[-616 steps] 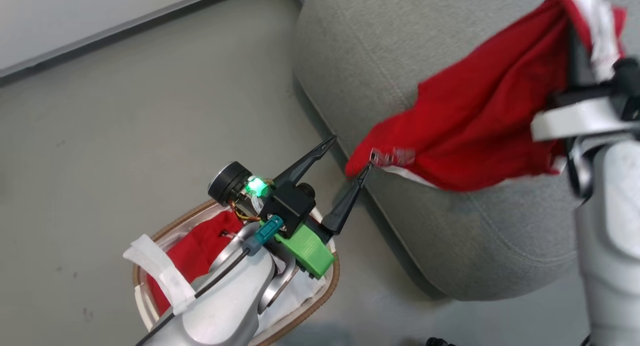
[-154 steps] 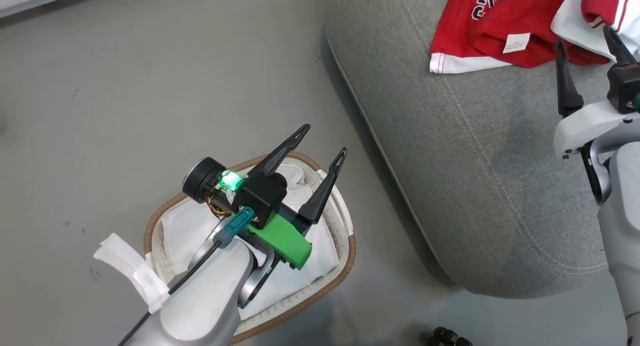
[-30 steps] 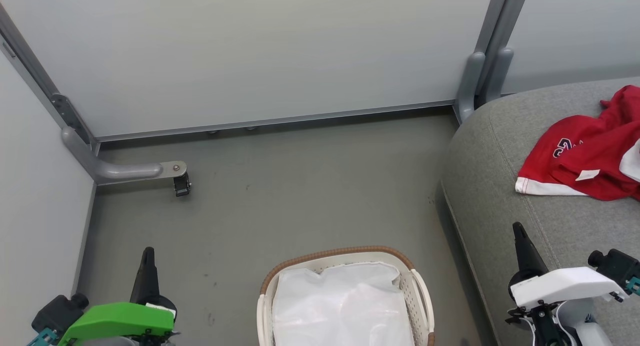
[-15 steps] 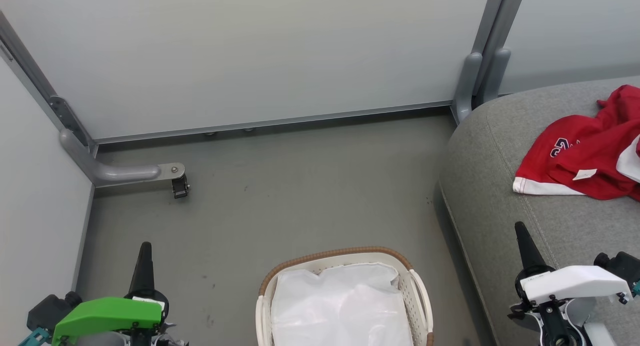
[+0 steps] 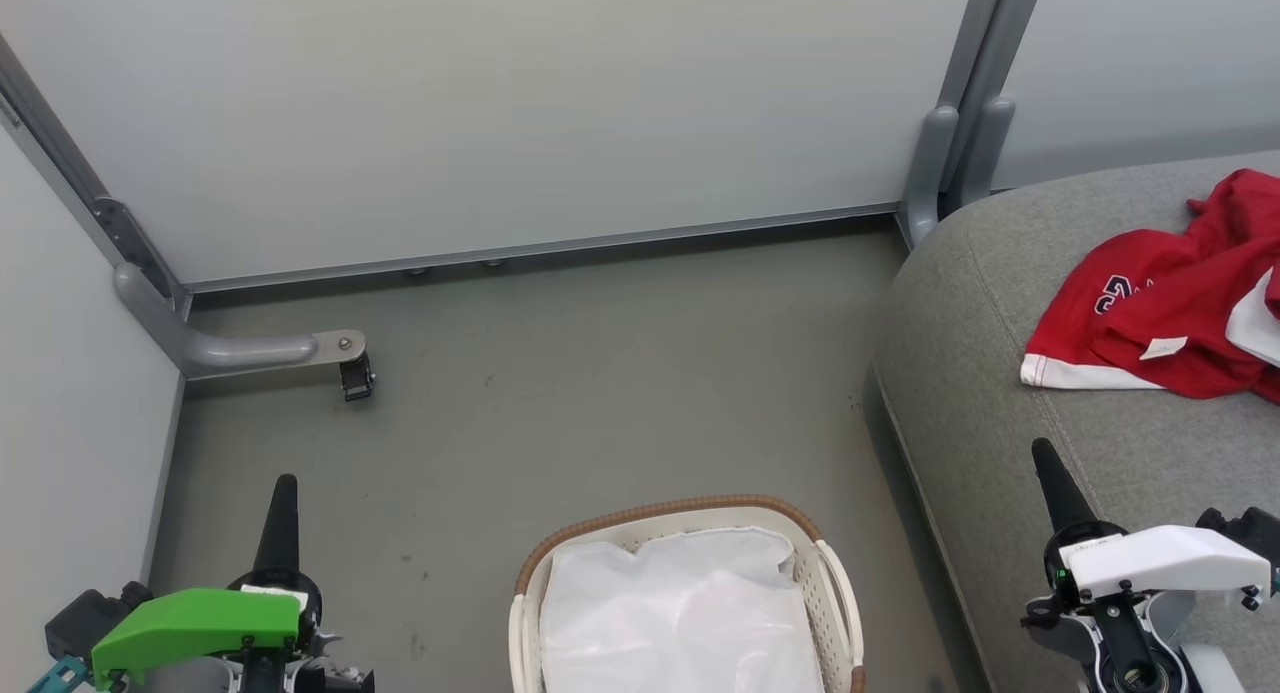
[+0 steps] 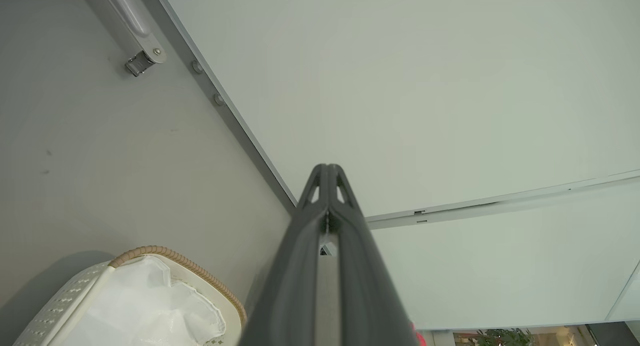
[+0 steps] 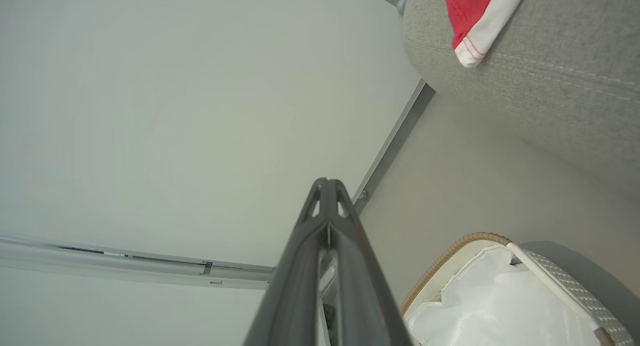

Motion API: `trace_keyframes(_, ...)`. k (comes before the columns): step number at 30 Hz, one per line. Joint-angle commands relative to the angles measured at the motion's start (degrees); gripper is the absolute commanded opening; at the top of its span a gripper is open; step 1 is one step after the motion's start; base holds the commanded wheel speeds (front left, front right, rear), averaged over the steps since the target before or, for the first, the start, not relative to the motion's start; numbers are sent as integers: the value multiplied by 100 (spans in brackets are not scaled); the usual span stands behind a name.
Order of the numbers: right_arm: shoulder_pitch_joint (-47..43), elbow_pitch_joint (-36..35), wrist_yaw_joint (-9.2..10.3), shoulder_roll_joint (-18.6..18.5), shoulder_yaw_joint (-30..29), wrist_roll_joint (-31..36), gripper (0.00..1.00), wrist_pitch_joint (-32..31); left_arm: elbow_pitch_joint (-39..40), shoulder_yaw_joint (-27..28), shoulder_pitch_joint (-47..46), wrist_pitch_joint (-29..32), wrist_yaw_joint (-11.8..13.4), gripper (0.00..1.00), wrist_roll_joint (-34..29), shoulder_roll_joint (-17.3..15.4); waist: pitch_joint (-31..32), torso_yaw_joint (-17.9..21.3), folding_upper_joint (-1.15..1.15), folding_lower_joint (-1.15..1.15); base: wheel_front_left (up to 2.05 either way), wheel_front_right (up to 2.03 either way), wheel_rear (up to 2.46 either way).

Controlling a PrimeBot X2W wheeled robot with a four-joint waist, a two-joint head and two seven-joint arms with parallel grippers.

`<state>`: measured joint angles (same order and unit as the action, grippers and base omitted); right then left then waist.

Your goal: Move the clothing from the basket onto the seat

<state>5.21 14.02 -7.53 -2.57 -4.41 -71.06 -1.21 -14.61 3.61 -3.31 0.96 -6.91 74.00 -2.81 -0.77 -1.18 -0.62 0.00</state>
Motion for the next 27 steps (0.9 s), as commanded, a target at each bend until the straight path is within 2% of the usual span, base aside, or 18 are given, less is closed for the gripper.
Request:
trace_keyframes(1, 73, -32, 4, -33, -29, -146, 0, -37, 62, 38, -154, 41, -24, 0, 124, -36, 2, 3, 39, 0, 0, 0, 0)
trace_keyframes(27, 118, -13, 5, -42, -152, -1392, 0, -354, 63, 199, -272, 370, -59, 0, 1203, -35, 35, 69, 52, 0, 0, 0, 0)
